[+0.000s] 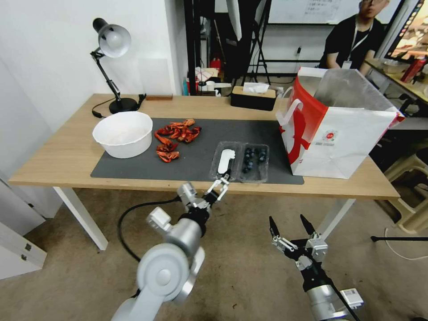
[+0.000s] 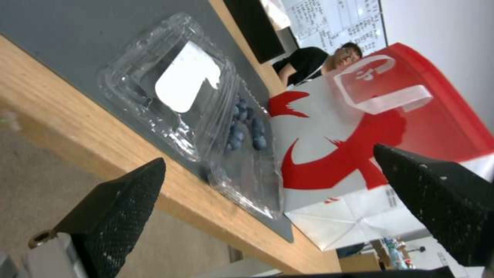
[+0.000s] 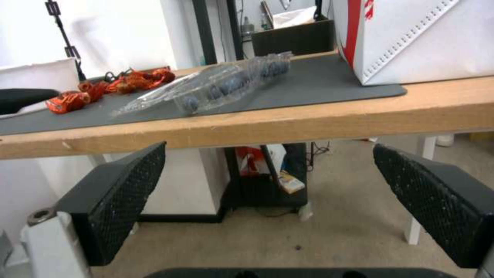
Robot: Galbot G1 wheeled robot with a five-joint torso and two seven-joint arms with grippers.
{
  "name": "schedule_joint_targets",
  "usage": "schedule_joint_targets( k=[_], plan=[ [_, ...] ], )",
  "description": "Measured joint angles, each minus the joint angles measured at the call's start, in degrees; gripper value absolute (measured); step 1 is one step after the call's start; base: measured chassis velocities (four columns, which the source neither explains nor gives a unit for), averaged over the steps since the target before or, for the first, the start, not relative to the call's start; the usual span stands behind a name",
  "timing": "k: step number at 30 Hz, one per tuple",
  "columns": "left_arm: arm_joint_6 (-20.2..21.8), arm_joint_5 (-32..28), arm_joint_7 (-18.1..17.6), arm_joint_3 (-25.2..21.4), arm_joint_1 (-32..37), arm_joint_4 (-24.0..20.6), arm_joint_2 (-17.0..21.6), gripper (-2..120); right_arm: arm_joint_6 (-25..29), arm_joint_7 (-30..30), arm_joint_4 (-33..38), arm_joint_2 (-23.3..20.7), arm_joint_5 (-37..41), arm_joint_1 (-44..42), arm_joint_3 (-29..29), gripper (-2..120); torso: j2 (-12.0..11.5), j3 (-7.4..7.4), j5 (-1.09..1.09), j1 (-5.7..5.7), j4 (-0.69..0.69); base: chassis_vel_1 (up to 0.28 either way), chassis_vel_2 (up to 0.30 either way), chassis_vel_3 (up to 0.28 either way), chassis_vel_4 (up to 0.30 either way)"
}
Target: Close the takeout container lid, then place the container into the takeout bag.
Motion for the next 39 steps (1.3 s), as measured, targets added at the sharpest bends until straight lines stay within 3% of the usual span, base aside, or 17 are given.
schedule_joint_targets(
  k=[13,39],
  plan=[
    [-0.4,-2.0,-5.8,3.3,-8.9,7.1,-2.4,100,0.8,-0.1,-1.6,0.4,-0.3,0.0,0.4,100,0.0,0.00,-0.01,0.00,0.00,0.000,0.000,0.000,0.000],
    [0.7,-3.0,-9.6,4.0,-12.2,11.2,-4.0,100,1.5,-0.2,-2.7,0.4,-0.1,0.4,0.5,100,0.0,-0.01,-0.01,0.00,0.00,0.000,0.000,0.000,0.000]
  ],
)
